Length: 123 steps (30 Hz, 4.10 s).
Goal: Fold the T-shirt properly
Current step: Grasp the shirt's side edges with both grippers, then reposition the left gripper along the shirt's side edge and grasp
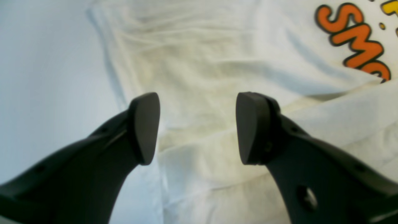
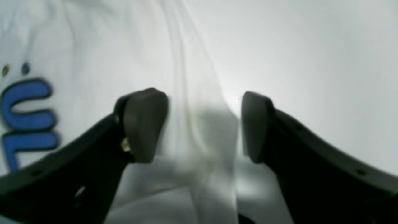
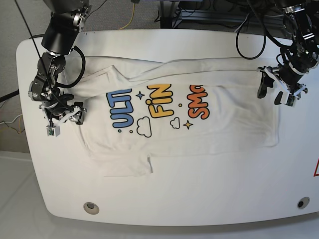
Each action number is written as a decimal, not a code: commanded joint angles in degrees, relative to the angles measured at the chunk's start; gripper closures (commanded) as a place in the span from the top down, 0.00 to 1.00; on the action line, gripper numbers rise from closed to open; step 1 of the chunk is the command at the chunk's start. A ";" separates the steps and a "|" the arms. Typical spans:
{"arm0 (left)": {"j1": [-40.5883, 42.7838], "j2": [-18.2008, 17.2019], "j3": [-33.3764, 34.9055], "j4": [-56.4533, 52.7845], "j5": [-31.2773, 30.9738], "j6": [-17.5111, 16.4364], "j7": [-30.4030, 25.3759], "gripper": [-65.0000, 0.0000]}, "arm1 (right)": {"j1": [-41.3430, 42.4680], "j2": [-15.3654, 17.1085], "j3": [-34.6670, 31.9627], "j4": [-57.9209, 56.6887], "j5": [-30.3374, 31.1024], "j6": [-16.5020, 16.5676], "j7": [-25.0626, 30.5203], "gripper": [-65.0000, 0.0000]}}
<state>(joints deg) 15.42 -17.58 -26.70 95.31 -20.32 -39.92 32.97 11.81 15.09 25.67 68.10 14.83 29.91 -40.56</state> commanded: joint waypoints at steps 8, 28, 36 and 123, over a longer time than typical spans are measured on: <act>1.68 -0.67 -0.30 2.33 -0.84 -0.08 -1.73 0.56 | -1.46 5.13 4.58 20.66 2.65 1.20 -3.32 0.81; 4.28 0.26 -0.94 2.08 -1.17 -0.08 -2.83 0.58 | -2.50 5.17 -2.30 0.39 8.53 4.26 4.46 0.78; 3.08 -0.06 -0.43 1.26 -1.36 -0.08 -2.96 0.58 | -2.31 5.14 -3.24 -1.71 6.87 4.53 6.59 0.78; -21.71 -6.51 -1.45 -28.84 6.41 -0.08 -5.50 0.61 | 0.13 2.35 -5.43 -8.65 13.37 10.09 -1.53 0.03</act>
<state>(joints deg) -3.46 -21.80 -29.36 68.60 -14.72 -40.07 29.80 11.16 16.82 20.34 59.13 29.23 40.51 -41.32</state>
